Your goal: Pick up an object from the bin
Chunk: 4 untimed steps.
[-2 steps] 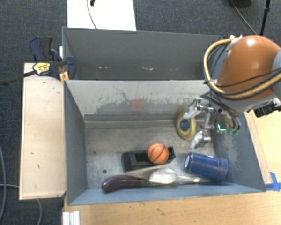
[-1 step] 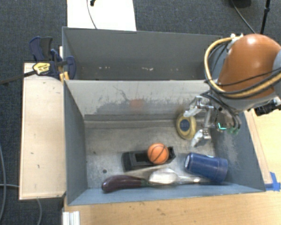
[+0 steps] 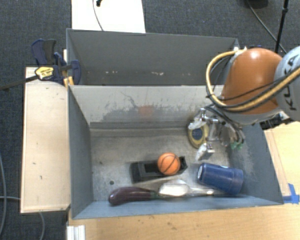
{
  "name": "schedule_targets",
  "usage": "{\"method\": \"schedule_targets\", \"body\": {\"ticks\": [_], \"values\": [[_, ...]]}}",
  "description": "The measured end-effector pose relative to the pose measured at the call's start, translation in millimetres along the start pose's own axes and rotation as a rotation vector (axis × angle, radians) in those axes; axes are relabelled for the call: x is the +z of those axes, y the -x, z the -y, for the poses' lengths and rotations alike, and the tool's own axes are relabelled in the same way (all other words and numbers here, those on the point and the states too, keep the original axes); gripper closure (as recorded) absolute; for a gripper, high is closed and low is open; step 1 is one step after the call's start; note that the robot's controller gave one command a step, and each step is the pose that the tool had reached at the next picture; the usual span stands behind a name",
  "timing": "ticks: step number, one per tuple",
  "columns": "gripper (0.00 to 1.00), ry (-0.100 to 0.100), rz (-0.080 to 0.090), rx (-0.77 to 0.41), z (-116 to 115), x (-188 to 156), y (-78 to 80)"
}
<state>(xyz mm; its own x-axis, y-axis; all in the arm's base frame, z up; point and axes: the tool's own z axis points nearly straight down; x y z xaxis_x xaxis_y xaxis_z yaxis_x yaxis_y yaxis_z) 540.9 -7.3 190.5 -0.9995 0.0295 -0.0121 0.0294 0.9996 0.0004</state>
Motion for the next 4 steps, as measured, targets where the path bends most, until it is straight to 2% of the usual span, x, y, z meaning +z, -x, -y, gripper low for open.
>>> {"method": "schedule_targets", "body": {"ticks": [1, 2, 3, 4], "values": [[0.00, 0.000, -0.005, 0.059, -24.4, 69.5, -8.4], [1.00, -0.003, 0.007, 0.101, -41.7, 111.4, -10.3], [1.00, -0.003, 0.007, 0.101, -41.7, 111.4, -10.2], [1.00, -0.008, -0.003, 0.136, -66.8, 111.3, 13.8]]}}
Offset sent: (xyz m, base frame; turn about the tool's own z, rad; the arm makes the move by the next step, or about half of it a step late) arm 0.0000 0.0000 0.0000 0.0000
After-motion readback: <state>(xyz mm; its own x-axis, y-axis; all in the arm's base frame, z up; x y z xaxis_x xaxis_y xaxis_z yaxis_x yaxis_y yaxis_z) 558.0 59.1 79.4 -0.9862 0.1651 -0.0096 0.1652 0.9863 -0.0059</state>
